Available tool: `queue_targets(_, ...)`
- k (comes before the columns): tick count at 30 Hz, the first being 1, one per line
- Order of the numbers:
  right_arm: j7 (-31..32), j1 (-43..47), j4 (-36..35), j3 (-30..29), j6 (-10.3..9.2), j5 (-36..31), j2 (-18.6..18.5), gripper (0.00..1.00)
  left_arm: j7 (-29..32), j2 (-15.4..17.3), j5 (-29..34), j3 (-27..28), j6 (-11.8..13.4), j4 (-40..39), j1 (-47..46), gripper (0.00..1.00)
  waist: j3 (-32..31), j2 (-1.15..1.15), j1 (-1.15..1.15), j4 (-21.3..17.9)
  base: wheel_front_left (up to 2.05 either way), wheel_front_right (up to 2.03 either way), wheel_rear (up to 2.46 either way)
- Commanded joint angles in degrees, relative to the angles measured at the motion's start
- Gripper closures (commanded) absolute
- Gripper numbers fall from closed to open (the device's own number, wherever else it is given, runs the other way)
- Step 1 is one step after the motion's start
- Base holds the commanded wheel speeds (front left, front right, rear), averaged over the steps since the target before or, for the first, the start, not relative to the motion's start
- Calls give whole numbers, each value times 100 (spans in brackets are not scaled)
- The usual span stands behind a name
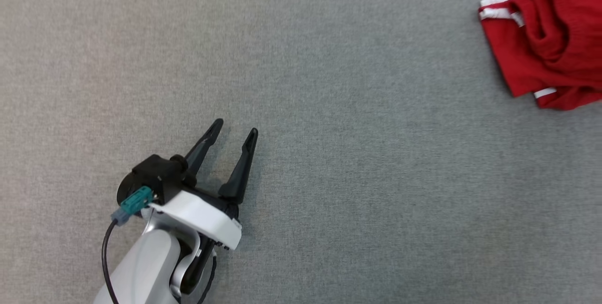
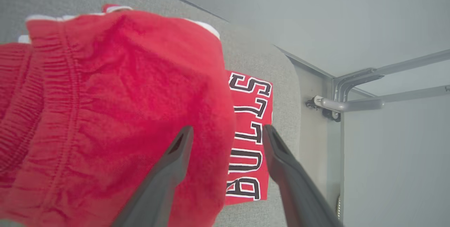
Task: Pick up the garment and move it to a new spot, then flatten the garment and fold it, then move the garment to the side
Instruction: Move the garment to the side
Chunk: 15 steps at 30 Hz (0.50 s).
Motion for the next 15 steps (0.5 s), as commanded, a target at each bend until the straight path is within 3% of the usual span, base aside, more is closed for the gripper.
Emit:
queue_targets(1, -145, -55, 40, -37, 1, -50, 62, 0, -30, 43, -34, 23, 13, 21, 97, 0, -222, 0, 0, -101, 0, 0, 0)
queue_targets(7, -1243, 291, -148, -423, 1, -70, 381, 0, -112, 120, -158, 199, 137, 4, 339, 0, -855, 0, 0, -257, 0, 0, 0)
queue_targets(15, -2637, 1078, -1015, -971, 1, -134, 367, 0, -193, 358, -306, 657, 459, -317, 741, 0, -1422, 0, 0, -294, 0, 0, 0)
